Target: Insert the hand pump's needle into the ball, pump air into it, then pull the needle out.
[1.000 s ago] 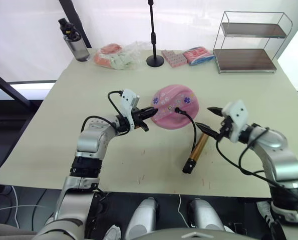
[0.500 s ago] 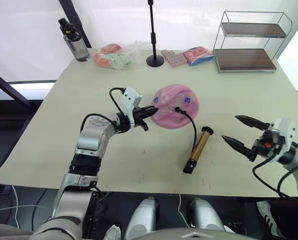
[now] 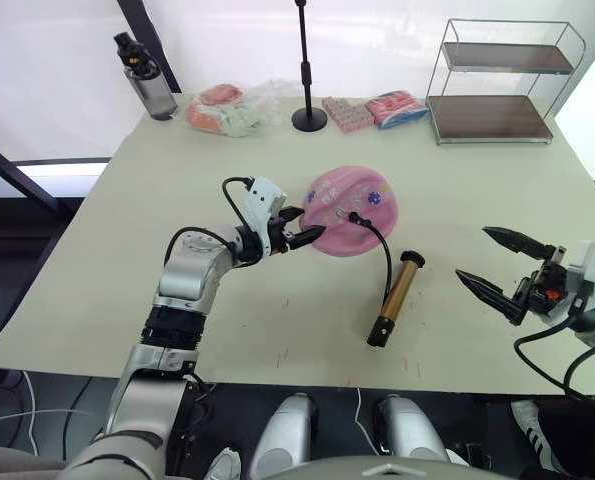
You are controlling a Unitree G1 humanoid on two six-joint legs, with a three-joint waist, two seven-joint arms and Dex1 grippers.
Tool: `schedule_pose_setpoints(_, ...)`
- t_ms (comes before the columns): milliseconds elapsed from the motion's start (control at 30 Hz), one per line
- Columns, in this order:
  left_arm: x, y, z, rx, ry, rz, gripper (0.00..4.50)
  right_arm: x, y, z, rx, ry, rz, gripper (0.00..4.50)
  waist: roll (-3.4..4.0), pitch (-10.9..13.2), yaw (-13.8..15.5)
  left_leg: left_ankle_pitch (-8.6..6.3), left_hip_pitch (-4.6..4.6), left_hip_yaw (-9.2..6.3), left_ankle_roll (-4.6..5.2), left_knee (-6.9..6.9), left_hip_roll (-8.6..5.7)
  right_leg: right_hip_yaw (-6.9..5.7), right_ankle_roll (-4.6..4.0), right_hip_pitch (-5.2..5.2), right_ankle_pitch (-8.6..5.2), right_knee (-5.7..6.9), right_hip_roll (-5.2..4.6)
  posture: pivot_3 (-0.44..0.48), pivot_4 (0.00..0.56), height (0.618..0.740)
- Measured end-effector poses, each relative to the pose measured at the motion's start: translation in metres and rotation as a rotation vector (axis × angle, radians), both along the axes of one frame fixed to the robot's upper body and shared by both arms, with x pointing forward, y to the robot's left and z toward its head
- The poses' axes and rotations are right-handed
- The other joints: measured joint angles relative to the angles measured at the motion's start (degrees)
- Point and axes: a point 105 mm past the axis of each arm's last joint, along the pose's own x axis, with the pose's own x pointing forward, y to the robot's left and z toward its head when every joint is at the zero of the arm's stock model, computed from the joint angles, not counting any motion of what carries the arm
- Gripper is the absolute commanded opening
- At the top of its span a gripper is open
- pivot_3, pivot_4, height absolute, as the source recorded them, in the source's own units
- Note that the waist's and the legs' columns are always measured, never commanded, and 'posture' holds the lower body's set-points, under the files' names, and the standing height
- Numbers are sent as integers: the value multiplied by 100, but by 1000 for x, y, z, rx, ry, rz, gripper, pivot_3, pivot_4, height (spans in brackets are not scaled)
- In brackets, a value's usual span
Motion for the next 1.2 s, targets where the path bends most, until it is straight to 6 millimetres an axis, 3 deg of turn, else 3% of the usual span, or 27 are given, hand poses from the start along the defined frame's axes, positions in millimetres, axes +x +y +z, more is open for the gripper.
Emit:
schedule_pose_setpoints(133,-6,3,8,-38,-18,4,4448,-1,-1,-3,-1,3,6,4500,-6,23,-22,1,-10,2,-2,0,2,4,-1,-13,0,1,0,0,150,740)
schedule_pose_setpoints(333,-12,9,38,-116,-89,12,4448,-1,-4,-5,2,3,17,4500,-10,33,-12,2,-12,4,-3,0,2,4,-1,-14,1,1,-2,0,150,740)
schedule_pose_setpoints(500,-33,11,72,-196,-111,-25,4448,-3,-7,-7,0,9,31,4500,-12,37,-16,2,-11,6,-3,0,3,6,-1,-14,1,1,-3,0,150,740)
schedule_pose_setpoints(533,-45,13,73,-202,-78,-51,4448,-4,-7,-7,-1,9,38,4500,-11,37,-40,1,-10,10,-3,0,5,11,-1,-14,0,2,-3,0,150,740)
schedule_pose_setpoints(733,-100,8,32,-115,174,-172,4448,-11,-17,-14,-15,32,46,4500,-8,40,-18,-2,-3,23,2,1,7,21,-1,-13,0,6,-3,0,150,740)
schedule_pose_setpoints(867,-103,-12,21,-92,220,-190,4448,-19,-27,-14,-34,45,78,4500,0,45,125,-12,1,17,23,23,5,15,0,5,1,8,-2,0,150,740)
schedule_pose_setpoints(1000,-103,-49,4,-65,284,-214,4448,-35,-45,-19,-89,100,80,4500,-1,47,128,-12,-3,19,28,49,4,18,6,12,4,11,1,0,150,740)
schedule_pose_setpoints(1200,-103,-72,-20,31,326,-210,4448,-51,-54,-27,-86,154,63,4500,1,46,77,-14,7,38,30,42,10,34,5,8,4,18,9,0,150,740)
